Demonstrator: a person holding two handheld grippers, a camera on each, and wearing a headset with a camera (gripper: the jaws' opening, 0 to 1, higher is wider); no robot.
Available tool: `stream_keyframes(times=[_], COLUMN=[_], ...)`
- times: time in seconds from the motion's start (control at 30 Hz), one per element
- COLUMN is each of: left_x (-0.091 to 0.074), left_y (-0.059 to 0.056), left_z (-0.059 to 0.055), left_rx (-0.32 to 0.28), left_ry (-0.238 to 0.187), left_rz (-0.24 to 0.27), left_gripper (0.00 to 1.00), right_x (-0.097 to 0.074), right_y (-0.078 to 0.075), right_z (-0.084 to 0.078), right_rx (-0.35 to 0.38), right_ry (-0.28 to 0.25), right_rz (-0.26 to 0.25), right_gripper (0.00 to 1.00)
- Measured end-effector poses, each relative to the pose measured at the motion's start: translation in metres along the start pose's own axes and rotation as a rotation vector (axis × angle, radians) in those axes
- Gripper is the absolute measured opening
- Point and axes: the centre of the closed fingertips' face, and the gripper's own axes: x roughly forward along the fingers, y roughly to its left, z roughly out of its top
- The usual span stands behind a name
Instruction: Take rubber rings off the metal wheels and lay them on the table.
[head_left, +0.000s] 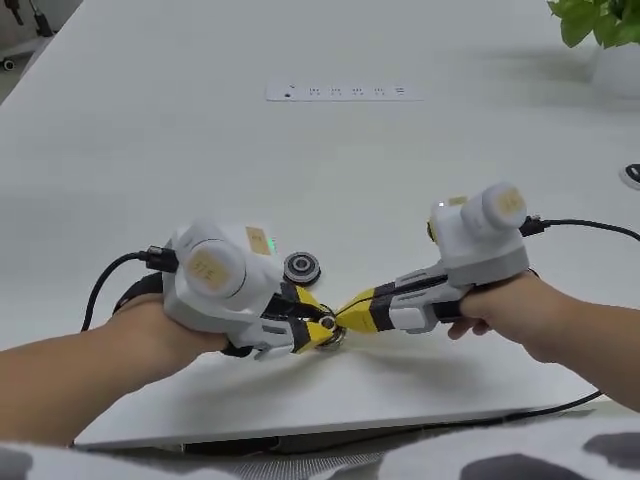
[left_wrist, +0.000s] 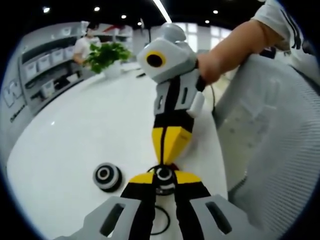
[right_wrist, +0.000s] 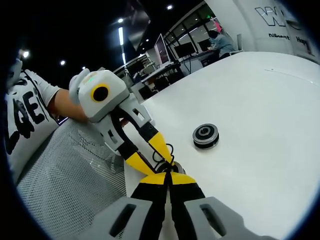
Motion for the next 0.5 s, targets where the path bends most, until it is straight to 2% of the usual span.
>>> stream_keyframes(times=[0.27,0.5], left_x=[-0.009,-0.018], left_y=[0.0,-0.002], left_z=[0.01,0.015], left_rx=[-0.017,-0.028], left_ry=[-0.033,-0.053], left_rz=[-0.027,-0.032], left_gripper=[0.17,0.24], right_x=[-0.001,-0.003], right_y=[0.002,0.005], right_z=[0.002,0.004], right_rx=[0.005,0.009], right_ry=[-0.008,-0.013], right_rz=[-0.001,0.001], right_gripper=[0.0,0.0])
